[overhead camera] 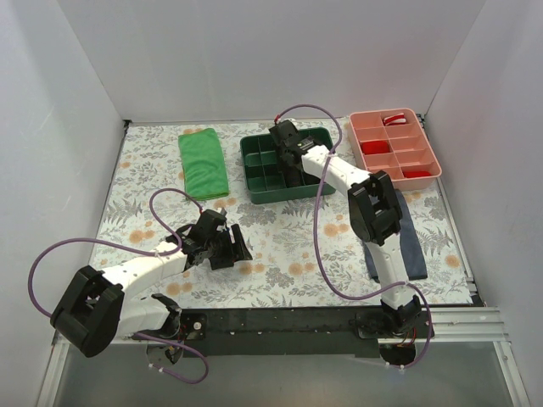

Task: Roll the underwear
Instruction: Place the underwear in the storage box.

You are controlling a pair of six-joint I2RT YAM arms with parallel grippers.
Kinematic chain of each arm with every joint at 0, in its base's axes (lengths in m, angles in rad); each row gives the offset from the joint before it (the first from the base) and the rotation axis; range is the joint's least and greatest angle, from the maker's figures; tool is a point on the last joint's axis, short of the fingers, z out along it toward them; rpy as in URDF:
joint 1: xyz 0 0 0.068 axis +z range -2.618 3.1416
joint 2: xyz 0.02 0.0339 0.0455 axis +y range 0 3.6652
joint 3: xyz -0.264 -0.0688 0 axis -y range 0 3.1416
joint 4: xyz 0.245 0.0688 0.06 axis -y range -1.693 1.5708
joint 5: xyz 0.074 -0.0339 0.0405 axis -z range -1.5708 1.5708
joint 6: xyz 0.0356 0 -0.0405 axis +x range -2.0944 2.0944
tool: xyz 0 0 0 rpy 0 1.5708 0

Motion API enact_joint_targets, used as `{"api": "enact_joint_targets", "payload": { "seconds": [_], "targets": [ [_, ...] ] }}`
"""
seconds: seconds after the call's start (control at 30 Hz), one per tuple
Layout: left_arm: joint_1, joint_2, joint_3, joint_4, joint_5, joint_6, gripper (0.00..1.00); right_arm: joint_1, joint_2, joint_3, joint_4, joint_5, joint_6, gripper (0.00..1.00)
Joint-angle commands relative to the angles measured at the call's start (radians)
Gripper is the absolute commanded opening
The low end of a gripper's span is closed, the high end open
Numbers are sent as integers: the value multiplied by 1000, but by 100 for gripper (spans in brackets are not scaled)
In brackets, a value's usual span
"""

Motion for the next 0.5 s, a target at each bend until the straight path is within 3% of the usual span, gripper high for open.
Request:
{"api": "enact_joint_targets", "payload": {
  "seconds": [0.0, 0.27, 0.4, 0.43, 0.47],
  "targets": [
    [6, 17, -4, -12, 2, 14, 64, -6, 75, 52, -61, -27, -21, 1],
    [6, 14, -10, -12, 2, 16, 64, -6, 143, 119, -147, -67, -25, 1],
    [6, 10, -8, -12, 1, 16, 64, -6, 39, -5, -33, -77, -32, 4],
    [6, 13, 4, -21, -7, 17, 65, -8, -63, -58, 86, -102, -55, 23],
    [6, 13, 13, -22, -14, 17, 65, -6, -89, -50, 89, -108, -66, 37]
  ]
}}
